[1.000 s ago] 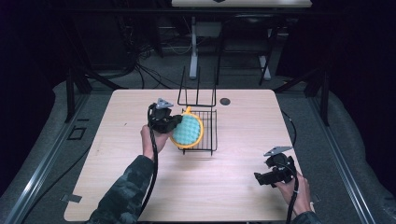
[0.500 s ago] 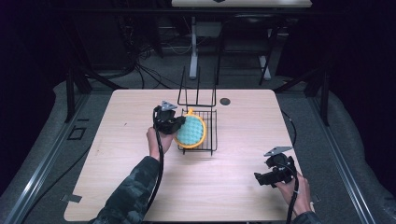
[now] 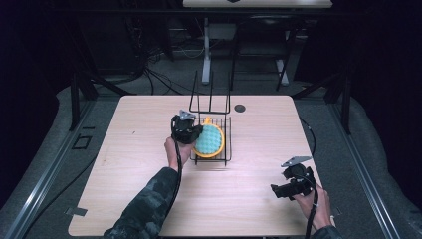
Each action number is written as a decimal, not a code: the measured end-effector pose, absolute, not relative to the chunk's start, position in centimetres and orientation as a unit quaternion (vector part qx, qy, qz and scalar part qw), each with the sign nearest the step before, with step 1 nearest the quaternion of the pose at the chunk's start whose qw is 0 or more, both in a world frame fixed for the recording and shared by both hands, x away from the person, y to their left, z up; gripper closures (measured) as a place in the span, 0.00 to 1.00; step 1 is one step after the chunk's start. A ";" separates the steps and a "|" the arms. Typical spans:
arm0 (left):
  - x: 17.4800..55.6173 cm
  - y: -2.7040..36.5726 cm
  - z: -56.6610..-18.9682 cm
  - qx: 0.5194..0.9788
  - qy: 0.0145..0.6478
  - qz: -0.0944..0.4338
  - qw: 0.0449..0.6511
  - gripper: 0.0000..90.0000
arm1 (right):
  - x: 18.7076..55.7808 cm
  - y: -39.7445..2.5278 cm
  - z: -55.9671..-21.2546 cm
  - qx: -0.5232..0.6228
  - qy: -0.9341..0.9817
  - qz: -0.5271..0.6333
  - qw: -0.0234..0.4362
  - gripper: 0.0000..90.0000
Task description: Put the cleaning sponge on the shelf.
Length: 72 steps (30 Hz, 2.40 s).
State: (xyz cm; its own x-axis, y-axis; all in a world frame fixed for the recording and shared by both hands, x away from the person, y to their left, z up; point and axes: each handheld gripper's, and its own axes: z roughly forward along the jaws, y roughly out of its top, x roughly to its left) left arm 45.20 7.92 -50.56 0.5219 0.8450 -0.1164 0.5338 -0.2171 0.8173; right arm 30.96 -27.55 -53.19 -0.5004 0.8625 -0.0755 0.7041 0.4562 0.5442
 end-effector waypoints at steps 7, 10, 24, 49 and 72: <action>45.6 7.1 -51.4 0.762 0.459 0.180 0.420 0.98 | 30.9 -27.6 -53.2 0.469 0.835 0.230 0.172 0.07; 45.8 6.9 -51.6 0.760 0.464 0.182 0.417 0.97 | 30.9 -27.6 -53.1 0.470 0.835 0.231 0.173 0.07; 46.5 6.0 -52.7 0.755 0.484 0.181 0.404 0.93 | 30.9 -27.6 -53.2 0.469 0.835 0.230 0.172 0.07; 43.0 11.7 -48.5 0.776 0.457 0.188 0.393 0.17 | 30.8 -27.5 -53.1 0.471 0.832 0.239 0.173 0.08; 36.3 19.4 -48.0 0.803 0.453 0.194 0.334 0.03 | 30.8 -27.4 -53.0 0.471 0.832 0.237 0.174 0.08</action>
State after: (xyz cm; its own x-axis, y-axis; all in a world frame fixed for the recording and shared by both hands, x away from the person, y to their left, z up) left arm 36.35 19.44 -48.04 0.5136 0.8580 0.0094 0.5989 -0.3663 0.7121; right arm 30.75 -27.42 -53.00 -0.4955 0.8661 -0.0665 0.7005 0.4437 0.5589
